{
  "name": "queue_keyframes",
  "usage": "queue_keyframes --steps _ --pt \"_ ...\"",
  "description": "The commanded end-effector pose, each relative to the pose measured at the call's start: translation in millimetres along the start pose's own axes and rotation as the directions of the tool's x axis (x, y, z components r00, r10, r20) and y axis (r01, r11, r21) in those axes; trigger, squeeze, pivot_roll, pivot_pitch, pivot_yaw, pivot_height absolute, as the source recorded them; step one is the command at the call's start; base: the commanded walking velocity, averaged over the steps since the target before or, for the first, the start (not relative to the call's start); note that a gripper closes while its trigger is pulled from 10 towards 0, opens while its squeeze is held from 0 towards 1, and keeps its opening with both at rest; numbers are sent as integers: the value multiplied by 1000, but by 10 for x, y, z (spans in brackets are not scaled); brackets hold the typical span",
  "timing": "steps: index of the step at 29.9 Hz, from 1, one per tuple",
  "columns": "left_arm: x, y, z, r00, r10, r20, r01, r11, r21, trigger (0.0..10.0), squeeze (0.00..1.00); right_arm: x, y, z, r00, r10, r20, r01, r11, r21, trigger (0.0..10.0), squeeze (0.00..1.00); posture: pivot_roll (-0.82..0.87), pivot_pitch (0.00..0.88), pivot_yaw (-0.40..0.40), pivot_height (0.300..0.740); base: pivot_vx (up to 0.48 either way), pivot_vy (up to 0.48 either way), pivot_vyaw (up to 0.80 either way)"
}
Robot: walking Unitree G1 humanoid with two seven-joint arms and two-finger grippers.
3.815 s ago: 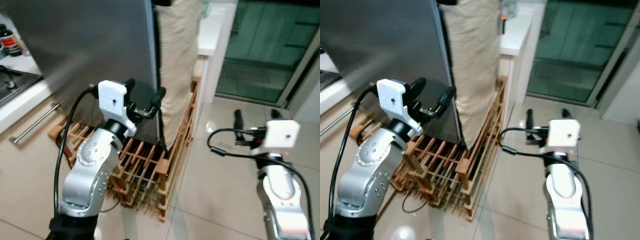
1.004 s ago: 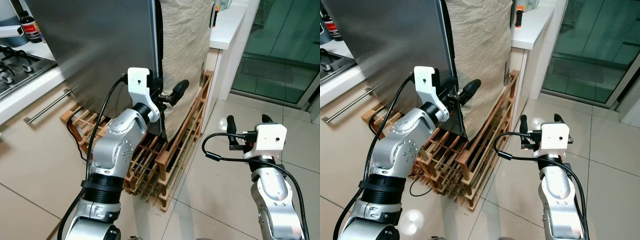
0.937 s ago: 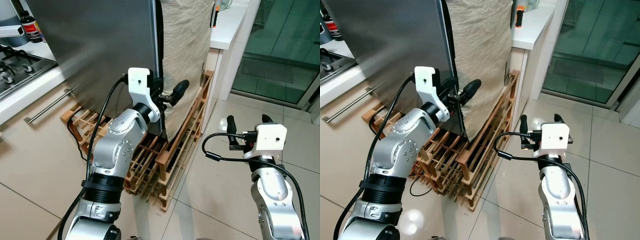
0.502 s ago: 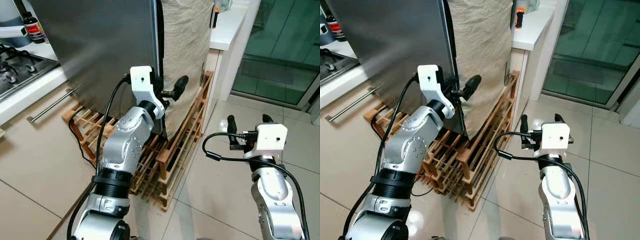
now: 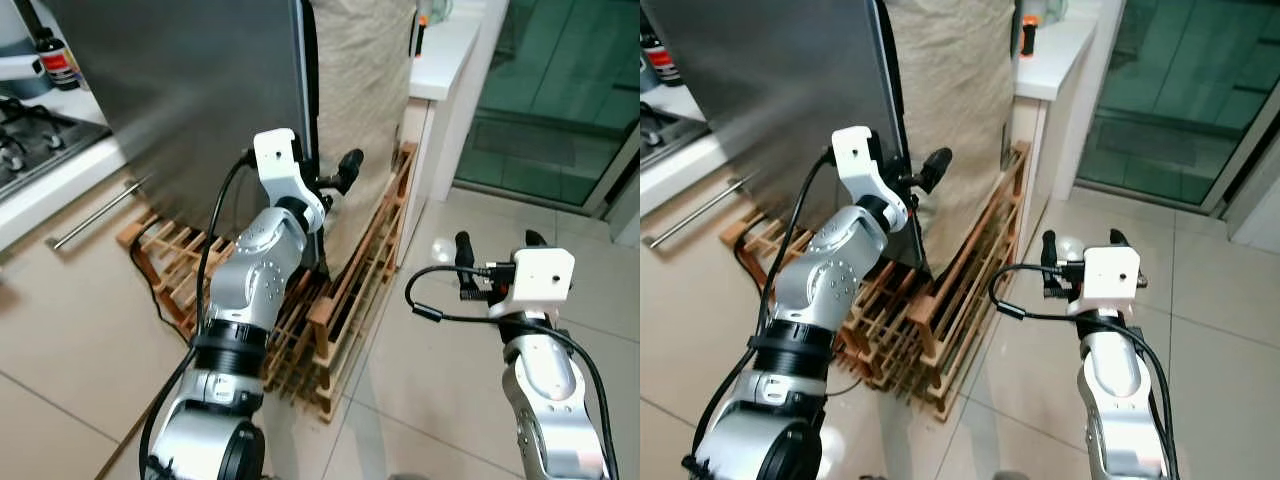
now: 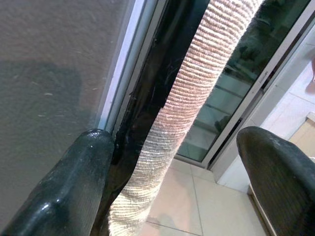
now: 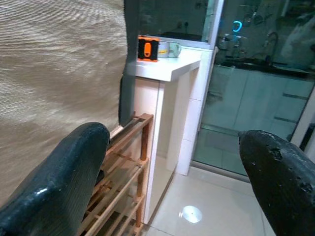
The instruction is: Restocking fridge
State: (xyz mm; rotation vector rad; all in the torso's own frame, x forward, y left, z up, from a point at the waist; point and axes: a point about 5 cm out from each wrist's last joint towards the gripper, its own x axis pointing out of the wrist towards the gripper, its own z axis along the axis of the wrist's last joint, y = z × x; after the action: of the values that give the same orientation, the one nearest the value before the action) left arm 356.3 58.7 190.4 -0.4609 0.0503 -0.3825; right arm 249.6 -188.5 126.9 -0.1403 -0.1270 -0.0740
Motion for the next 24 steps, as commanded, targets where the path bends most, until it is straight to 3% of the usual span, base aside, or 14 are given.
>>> queue_keyframes --steps 1,7,13,14,15,17,19,20,21,23,24 --pt "41 16 -85 999 34 -42 -35 999 -28 10000 0 37 11 28 1000 -1 17 1 1000 -5 10000 0 -270 0 91 740 0 0 0" --pt "116 -230 -117 989 -130 -64 135 989 67 10000 0 39 8 34 1000 -4 20 4 1000 -5 10000 0 -270 0 88 740 0 0 0" --pt "217 -503 -147 967 -241 -88 248 965 80 10000 0 56 25 50 1000 12 26 -12 1000 -5 10000 0 -277 0 88 740 0 0 0" --pt "268 -784 -169 932 -350 -97 356 933 53 10000 0 49 56 34 999 35 16 -35 999 -4 10000 0 -288 0 88 740 0 0 0" --pt "268 -784 -169 932 -350 -97 356 933 53 10000 0 49 56 34 999 35 16 -35 999 -4 10000 0 -288 0 88 740 0 0 0" --pt "299 -1048 -203 889 -446 -102 446 895 -22 10000 0 39 78 6 999 50 2 -50 999 -5 10000 0 -301 0 92 740 0 0 0" --pt "293 -1469 -232 814 -575 -84 555 812 -179 10000 0 29 112 -24 997 70 -15 -70 998 -8 10000 0 -326 0 96 740 0 0 0" --pt "276 -1613 -254 787 -611 -86 587 785 -199 10000 0 27 122 -26 997 74 -16 -75 997 -9 10000 0 -334 0 98 740 0 0 0" --pt "276 -1613 -254 787 -611 -86 587 785 -199 10000 0 27 122 -26 997 74 -16 -75 997 -9 10000 0 -334 0 98 740 0 0 0" --pt "205 -1918 -272 710 -700 -72 665 701 -256 10000 0 23 146 -35 997 81 -20 -81 997 -13 10000 0 -350 0 104 740 0 0 0" --pt "205 -1918 -272 710 -700 -72 665 701 -256 10000 0 23 146 -35 997 81 -20 -81 997 -13 10000 0 -350 0 104 740 0 0 0"
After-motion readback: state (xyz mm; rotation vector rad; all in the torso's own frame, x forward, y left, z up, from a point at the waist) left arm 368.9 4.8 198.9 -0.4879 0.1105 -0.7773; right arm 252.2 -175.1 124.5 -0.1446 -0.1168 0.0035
